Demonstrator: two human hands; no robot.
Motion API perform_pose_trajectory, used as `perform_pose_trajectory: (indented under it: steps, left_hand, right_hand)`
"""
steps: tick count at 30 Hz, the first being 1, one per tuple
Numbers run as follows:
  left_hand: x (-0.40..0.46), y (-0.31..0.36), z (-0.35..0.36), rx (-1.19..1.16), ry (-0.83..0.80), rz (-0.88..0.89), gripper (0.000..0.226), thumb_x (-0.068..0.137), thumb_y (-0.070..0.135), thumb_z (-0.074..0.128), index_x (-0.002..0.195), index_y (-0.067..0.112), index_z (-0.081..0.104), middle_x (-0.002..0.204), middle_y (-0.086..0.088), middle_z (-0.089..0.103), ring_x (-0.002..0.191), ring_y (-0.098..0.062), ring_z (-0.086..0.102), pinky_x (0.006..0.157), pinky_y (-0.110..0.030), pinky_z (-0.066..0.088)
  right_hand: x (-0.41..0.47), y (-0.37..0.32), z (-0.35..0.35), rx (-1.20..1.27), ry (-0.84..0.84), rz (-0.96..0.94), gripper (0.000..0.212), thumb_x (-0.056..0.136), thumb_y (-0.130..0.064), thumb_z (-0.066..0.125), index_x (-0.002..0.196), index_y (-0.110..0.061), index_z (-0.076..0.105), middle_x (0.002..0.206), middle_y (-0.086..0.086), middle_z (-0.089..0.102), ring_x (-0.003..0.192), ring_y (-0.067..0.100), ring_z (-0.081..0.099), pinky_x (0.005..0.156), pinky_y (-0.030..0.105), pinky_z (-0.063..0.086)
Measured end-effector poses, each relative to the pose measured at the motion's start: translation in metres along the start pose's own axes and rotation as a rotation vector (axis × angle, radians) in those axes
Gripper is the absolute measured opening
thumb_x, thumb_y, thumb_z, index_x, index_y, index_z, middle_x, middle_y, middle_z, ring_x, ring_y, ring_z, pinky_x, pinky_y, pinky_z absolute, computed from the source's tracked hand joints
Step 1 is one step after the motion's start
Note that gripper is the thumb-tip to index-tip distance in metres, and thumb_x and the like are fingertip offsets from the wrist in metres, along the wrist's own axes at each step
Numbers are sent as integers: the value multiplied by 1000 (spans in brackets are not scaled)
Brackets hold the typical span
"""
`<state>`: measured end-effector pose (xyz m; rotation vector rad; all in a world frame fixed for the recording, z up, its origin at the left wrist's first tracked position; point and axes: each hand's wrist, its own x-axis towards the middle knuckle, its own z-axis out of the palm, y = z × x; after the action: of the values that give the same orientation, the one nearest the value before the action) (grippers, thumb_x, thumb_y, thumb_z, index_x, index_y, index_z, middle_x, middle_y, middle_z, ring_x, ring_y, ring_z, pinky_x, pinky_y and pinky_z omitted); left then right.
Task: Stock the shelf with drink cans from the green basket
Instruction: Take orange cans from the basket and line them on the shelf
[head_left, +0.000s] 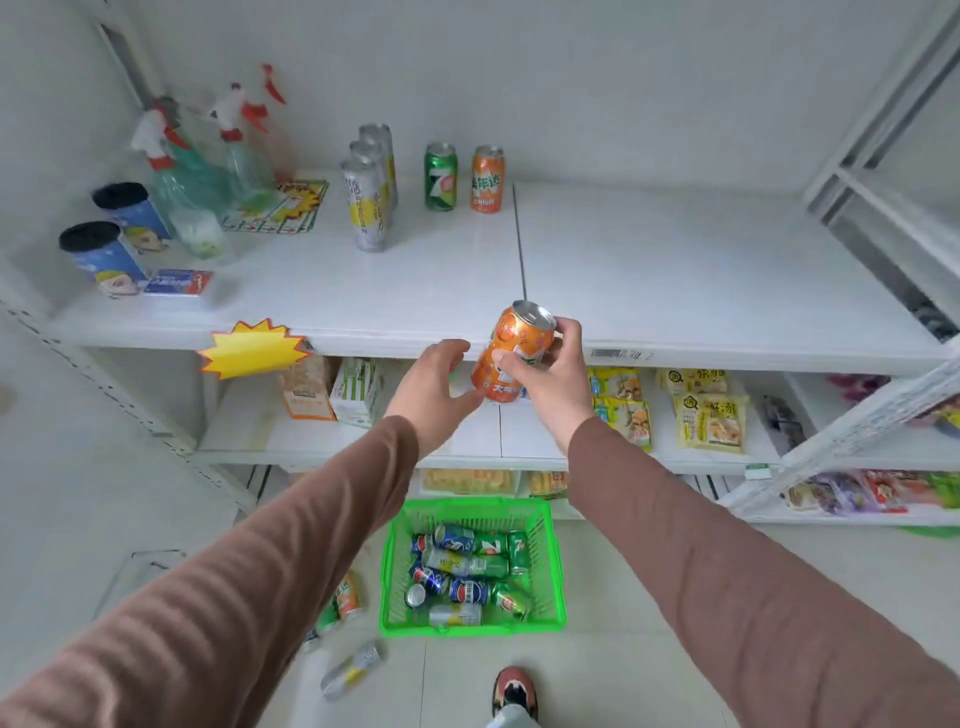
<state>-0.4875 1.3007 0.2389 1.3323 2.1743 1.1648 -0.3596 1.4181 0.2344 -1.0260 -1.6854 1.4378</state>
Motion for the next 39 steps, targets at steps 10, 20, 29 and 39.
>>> perform_pose_trajectory:
  steps: [10,20,29,39]
  left_hand:
    - [109,-11,-1,106,12,-129,61,80,22,74,134,16,46,127,-5,52,108,-19,53,93,-33,46]
    - [208,-35,12,135,4,-200,61,81,27,72,134,19,45,129,-4,52,114,-21,53,94,-34,47]
    - [280,-58,11,168,-44,-210,61,81,26,70,136,23,43,132,-1,52,115,-20,53,93,-33,49]
    - [341,-56,17,232,-25,-153,63,81,22,68,138,22,41,135,-3,52,118,-21,52,98,-32,45]
  right_hand:
    - [137,-19,5,-267,-62,7,62,71,-42,85,120,-27,51,114,-8,68,106,18,65,97,44,54]
    - [225,-12,43,-342,-36,-56,65,74,-39,84,127,-30,46,118,-8,65,108,20,63,93,34,51]
    - [281,-3,77,-338,37,39,63,78,-25,83,127,-22,43,122,1,67,109,24,66,97,39,52]
    - [343,-6,99,-449,108,59,54,78,-30,83,117,-17,48,121,2,64,110,26,64,94,41,54]
